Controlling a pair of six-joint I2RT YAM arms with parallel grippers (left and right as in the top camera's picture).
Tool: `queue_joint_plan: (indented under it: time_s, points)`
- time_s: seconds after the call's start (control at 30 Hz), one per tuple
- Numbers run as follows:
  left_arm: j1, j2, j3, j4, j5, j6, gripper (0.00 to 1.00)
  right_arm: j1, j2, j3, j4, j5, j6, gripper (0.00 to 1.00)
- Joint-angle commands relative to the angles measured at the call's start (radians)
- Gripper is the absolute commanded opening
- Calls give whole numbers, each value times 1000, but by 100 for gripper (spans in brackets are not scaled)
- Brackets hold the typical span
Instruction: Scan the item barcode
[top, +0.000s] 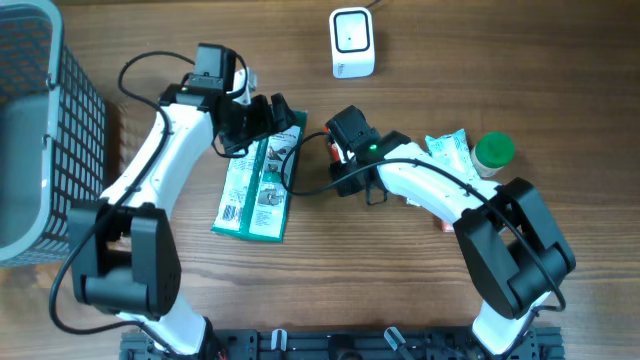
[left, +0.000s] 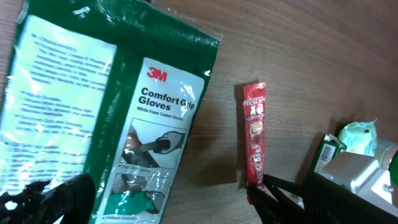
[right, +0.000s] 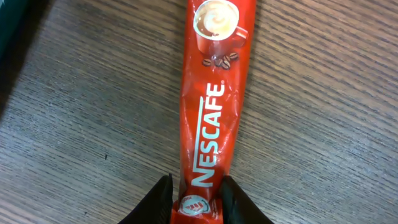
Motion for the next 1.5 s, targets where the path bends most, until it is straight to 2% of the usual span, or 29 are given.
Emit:
queue_joint_plan:
  time_s: [0.0,0.07,0.13,0.23,0.33,0.37,0.4,0.43,0.5,0.63,0.73,0.87,0.93,1.1,1.2,1.23,1.3,1.4,1.47]
  points:
    - [-17,19,-7,5,8,-22,100,-2,23,-24,25,-14,-13,26]
    - [-19,19,-7,7,8,-22,100,-2,23,-33,37,-14,-12,20]
    - [-20,19,-7,7,8,-37,100,-2,23,-34,36,-14,-13,21]
    - [-20,19,-7,7,8,-37,100,-2,24,-43,44,-13,-13,28]
    - [-26,19,-7,7,8,-41,100,-2,24,-60,63,-13,-13,26]
    - [-29,19,-7,7,8,-41,100,-2,24,-60,65,-14,-13,21]
    - [-32,19,-7,7,8,-41,100,-2,24,-60,70,-18,-13,11]
    - [-35,19,-7,7,8,-42,100,-1,24,-59,72,-18,-13,4]
    - [-46,19,-7,12,9,-45,100,-2,20,-43,65,-40,-19,4]
    - [-53,19,-7,15,45,-59,100,-19,-62,-13,45,-261,-34,4]
    - [-53,19,-7,23,111,-63,93,-47,-132,-13,58,-443,-49,4]
    - [-53,19,-7,23,121,-63,92,-105,-175,-13,98,-654,-45,5]
    - [-54,19,-7,23,125,-63,91,-126,-174,-14,116,-724,-43,4]
    - [-67,19,-7,37,133,-63,92,-130,-174,-14,125,-732,-43,4]
    - [-86,19,-7,66,168,-63,86,-130,-174,-14,125,-735,-43,4]
    - [-95,19,-7,85,188,-63,74,-130,-174,-14,125,-735,-43,4]
    - [-101,19,-7,102,188,-63,62,-130,-174,-14,125,-734,-43,4]
    - [-101,19,-7,109,188,-64,48,-130,-174,-14,125,-733,-45,4]
    - [-101,19,-7,109,188,-63,45,-130,-174,-14,125,-723,-44,4]
